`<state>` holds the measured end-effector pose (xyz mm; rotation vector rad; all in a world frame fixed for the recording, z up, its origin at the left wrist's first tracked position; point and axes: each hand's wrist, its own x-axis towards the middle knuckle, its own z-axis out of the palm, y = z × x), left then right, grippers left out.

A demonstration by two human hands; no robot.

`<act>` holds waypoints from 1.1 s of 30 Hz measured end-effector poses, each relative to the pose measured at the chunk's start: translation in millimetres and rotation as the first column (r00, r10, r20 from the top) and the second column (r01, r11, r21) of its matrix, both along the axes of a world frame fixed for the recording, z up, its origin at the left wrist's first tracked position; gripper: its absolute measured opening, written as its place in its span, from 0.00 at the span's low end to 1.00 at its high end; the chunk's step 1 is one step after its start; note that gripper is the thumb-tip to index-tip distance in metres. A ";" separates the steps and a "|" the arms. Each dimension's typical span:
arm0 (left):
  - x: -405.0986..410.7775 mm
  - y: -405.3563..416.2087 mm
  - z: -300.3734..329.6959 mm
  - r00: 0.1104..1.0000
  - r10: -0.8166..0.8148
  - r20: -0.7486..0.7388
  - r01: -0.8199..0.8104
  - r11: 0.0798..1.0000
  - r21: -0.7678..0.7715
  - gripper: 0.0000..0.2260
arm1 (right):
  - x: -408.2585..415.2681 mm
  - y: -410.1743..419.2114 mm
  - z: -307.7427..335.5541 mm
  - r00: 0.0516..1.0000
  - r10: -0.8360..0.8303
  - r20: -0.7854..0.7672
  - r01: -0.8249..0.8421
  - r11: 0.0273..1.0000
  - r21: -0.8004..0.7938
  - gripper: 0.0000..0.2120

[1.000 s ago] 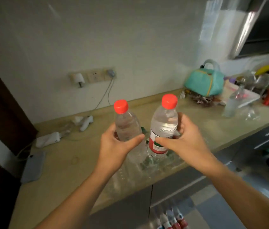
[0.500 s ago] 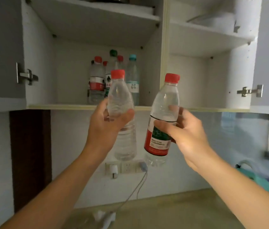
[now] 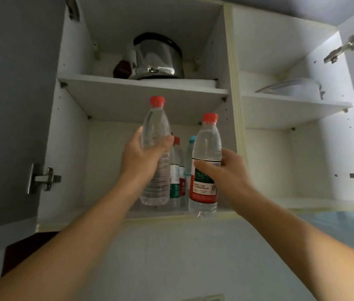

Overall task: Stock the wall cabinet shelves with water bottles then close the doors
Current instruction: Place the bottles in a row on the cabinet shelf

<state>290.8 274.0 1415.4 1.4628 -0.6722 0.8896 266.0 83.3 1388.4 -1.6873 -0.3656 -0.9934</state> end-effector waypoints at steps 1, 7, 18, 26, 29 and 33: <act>9.0 -1.5 1.3 1.000 0.021 -0.020 -0.020 1.000 0.010 0.26 | 7.9 0.9 4.3 1.000 -0.014 -0.002 0.014 1.000 0.005 0.12; 47.0 -9.0 -21.2 0.977 0.129 -0.170 -0.123 0.991 0.047 0.41 | 43.9 -0.7 -1.1 0.992 -0.125 -0.011 0.124 0.992 -0.029 0.16; 57.8 21.4 -42.6 0.944 0.330 0.004 -0.289 0.818 0.497 0.30 | 62.4 -26.5 -32.2 0.996 -0.084 0.002 0.081 0.954 -0.287 0.35; 57.2 5.9 -45.9 0.958 0.285 -0.038 -0.235 0.853 0.466 0.16 | 76.2 -26.0 -33.6 0.985 -0.166 -0.035 0.147 0.937 -0.318 0.41; 61.8 -11.8 -47.3 0.964 0.262 -0.035 -0.218 0.862 0.458 0.18 | 81.5 -22.1 -39.8 0.962 -0.274 -0.003 0.259 0.912 -0.319 0.42; 66.1 -27.7 -45.5 0.961 0.272 -0.046 -0.220 0.859 0.462 0.22 | 86.6 -18.4 -47.5 0.926 -0.377 0.030 0.367 0.877 -0.310 0.43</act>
